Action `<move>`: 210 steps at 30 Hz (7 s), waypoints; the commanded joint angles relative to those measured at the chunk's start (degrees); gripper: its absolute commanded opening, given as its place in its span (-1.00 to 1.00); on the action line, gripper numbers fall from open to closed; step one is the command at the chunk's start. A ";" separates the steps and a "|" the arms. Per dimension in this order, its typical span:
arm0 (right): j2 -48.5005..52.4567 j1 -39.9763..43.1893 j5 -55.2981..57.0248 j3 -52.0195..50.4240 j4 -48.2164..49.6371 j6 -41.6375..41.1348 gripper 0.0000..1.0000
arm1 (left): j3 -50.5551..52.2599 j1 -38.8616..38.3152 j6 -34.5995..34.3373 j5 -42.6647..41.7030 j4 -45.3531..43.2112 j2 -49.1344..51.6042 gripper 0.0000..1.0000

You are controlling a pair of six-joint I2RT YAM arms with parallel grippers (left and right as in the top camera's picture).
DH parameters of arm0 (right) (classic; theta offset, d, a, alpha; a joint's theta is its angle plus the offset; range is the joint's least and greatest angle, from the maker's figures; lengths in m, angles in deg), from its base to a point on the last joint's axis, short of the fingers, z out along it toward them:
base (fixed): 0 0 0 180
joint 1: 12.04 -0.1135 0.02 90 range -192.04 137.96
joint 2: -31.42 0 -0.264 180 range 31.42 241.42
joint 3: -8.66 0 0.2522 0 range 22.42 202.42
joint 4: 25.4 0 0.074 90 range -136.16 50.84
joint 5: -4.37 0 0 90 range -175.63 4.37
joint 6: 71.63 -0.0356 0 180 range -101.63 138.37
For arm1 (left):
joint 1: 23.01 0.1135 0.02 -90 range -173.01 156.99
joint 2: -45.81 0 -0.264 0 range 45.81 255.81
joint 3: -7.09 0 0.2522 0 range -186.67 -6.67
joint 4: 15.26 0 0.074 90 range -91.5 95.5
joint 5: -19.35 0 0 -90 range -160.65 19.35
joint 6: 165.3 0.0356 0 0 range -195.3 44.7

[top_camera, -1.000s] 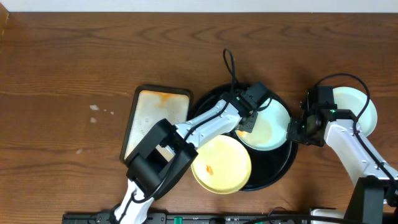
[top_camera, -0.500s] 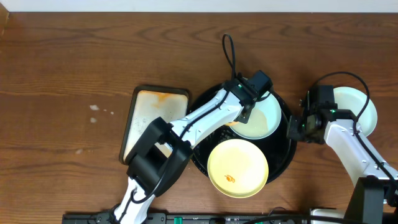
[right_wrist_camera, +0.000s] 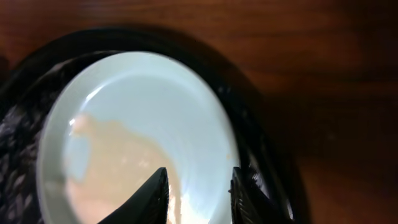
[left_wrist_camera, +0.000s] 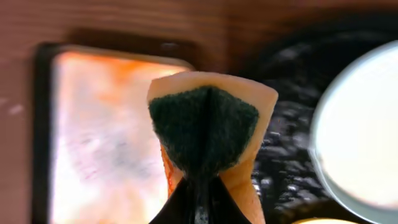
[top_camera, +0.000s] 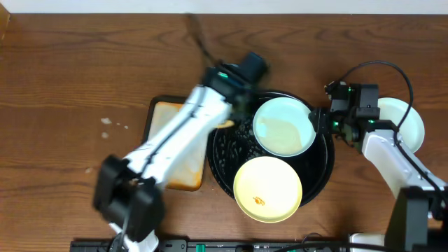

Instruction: Clean dirty plates on tray and stack at the side

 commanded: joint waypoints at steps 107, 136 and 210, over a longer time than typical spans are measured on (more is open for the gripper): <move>-15.87 -39.23 73.42 3.17 1.05 15.39 -0.98 | 13.77 34.10 22.23 -27.78 -0.90 -4.13 -0.82; -18.08 27.71 18.84 4.81 -14.14 -15.65 -0.98 | 13.77 34.10 22.21 -27.98 -0.70 -4.13 -0.81; -1.27 -15.78 21.97 2.69 -25.35 -26.08 -0.98 | 13.77 34.10 22.23 -28.98 -0.90 -4.13 -0.66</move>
